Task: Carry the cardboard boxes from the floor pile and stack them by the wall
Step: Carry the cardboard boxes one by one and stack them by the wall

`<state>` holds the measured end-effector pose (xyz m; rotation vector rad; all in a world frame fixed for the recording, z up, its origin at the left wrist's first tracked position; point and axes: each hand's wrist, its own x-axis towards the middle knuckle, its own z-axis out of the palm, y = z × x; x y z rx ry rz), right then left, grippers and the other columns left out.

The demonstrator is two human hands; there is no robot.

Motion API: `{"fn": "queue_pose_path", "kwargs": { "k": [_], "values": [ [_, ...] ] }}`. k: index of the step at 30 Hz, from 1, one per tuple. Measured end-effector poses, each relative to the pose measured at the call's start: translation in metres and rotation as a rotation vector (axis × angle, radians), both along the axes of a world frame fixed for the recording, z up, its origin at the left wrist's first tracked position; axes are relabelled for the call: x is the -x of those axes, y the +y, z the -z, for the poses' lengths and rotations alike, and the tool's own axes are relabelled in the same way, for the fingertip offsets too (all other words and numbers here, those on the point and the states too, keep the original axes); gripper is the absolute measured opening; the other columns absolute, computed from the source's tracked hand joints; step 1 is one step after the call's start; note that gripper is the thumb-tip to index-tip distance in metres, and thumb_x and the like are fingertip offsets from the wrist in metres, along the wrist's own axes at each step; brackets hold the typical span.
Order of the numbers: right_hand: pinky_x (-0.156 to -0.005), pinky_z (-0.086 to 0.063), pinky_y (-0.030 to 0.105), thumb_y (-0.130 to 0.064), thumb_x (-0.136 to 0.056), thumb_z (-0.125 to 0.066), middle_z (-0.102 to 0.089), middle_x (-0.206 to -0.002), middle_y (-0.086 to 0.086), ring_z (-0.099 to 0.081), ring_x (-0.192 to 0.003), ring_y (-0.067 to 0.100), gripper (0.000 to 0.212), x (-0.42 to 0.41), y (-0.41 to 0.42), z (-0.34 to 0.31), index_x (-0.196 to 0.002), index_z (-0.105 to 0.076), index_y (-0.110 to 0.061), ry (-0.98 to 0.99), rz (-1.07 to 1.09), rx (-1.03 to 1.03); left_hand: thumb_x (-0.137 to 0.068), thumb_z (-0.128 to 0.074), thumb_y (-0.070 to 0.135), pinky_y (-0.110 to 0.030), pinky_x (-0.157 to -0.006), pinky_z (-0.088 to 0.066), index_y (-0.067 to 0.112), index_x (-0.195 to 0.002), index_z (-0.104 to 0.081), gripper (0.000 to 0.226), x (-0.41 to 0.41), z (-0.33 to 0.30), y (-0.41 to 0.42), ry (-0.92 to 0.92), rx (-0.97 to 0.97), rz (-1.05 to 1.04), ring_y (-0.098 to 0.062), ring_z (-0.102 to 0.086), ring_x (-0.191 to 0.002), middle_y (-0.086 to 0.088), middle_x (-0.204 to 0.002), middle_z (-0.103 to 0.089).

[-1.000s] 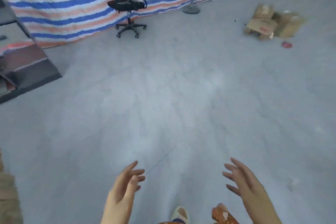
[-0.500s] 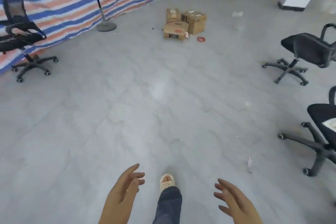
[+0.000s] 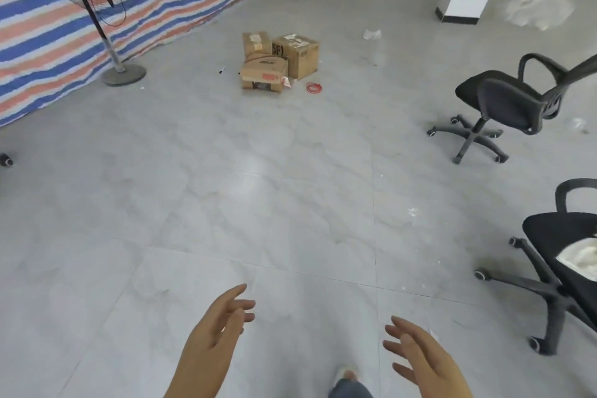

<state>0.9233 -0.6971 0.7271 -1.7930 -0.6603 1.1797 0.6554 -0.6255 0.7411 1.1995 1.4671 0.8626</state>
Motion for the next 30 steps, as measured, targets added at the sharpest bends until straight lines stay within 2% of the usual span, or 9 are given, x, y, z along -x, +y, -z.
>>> {"fn": "queue_pose_path", "kwargs": {
  "k": [5,10,16,19,22,26,30],
  "values": [
    [-0.09,-0.046,0.04,-0.006,-0.098,-0.045,-0.066,-0.11,0.009,-0.063,-0.098,0.025,0.021,-0.059,0.092,0.017,-0.107,-0.063,-0.01,0.027,-0.004,0.049,-0.095,-0.046,0.001,-0.035,-0.083,-0.05,0.028,-0.111,-0.062,0.035,-0.054,0.011,0.088,0.001,0.02,-0.034,-0.006,-0.069,-0.085,0.007,-0.096,-0.073],
    [-0.083,-0.05,0.037,-0.003,-0.098,-0.045,-0.07,-0.103,0.0,-0.067,-0.095,0.016,0.026,-0.138,0.212,0.006,-0.102,-0.066,-0.018,-0.049,-0.038,-0.018,-0.096,-0.045,-0.001,-0.032,-0.078,-0.05,0.026,-0.106,-0.064,0.034,-0.128,0.008,0.188,-0.056,0.003,-0.125,-0.013,-0.07,-0.086,0.002,-0.091,-0.073],
    [-0.086,-0.051,0.04,-0.002,-0.098,-0.045,-0.071,-0.102,0.0,-0.068,-0.096,0.019,0.027,-0.221,0.337,0.001,-0.103,-0.065,-0.02,-0.089,-0.107,-0.038,-0.097,-0.044,0.004,-0.031,-0.083,-0.049,0.028,-0.11,-0.062,0.033,-0.212,0.006,0.293,-0.078,0.002,-0.112,-0.007,-0.068,-0.089,0.004,-0.096,-0.073],
    [-0.084,-0.051,0.037,-0.003,-0.097,-0.046,-0.071,-0.101,-0.002,-0.068,-0.094,0.017,0.027,-0.235,0.389,0.007,-0.105,-0.067,-0.018,-0.067,-0.167,-0.012,-0.096,-0.044,0.002,-0.029,-0.081,-0.05,0.027,-0.11,-0.063,0.034,-0.23,0.009,0.333,-0.078,0.032,-0.128,-0.008,-0.069,-0.087,0.009,-0.098,-0.072],
    [-0.086,-0.051,0.038,-0.003,-0.097,-0.047,-0.071,-0.101,-0.004,-0.068,-0.094,0.015,0.027,-0.241,0.448,0.019,-0.106,-0.066,-0.019,-0.079,-0.202,0.024,-0.096,-0.044,-0.001,-0.024,-0.076,-0.053,0.025,-0.106,-0.064,0.034,-0.233,0.024,0.384,-0.06,0.083,-0.201,-0.009,-0.069,-0.083,0.002,-0.091,-0.073],
    [-0.084,-0.05,0.036,-0.003,-0.098,-0.046,-0.07,-0.102,-0.005,-0.068,-0.094,0.014,0.027,-0.246,0.541,0.028,-0.106,-0.064,-0.021,-0.084,-0.214,0.012,-0.096,-0.043,0.001,-0.034,-0.081,-0.05,0.022,-0.108,-0.063,0.031,-0.232,0.031,0.477,-0.06,0.082,-0.236,-0.021,-0.068,-0.09,-0.003,-0.096,-0.071],
    [-0.085,-0.05,0.038,-0.004,-0.098,-0.046,-0.069,-0.104,-0.001,-0.067,-0.095,0.016,0.025,-0.249,0.651,0.031,-0.108,-0.064,-0.017,-0.065,-0.147,-0.012,-0.097,-0.043,0.001,-0.033,-0.08,-0.049,0.022,-0.108,-0.062,0.031,-0.229,0.027,0.594,-0.057,0.049,-0.22,-0.019,-0.068,-0.09,-0.001,-0.097,-0.071]
  ]
}}
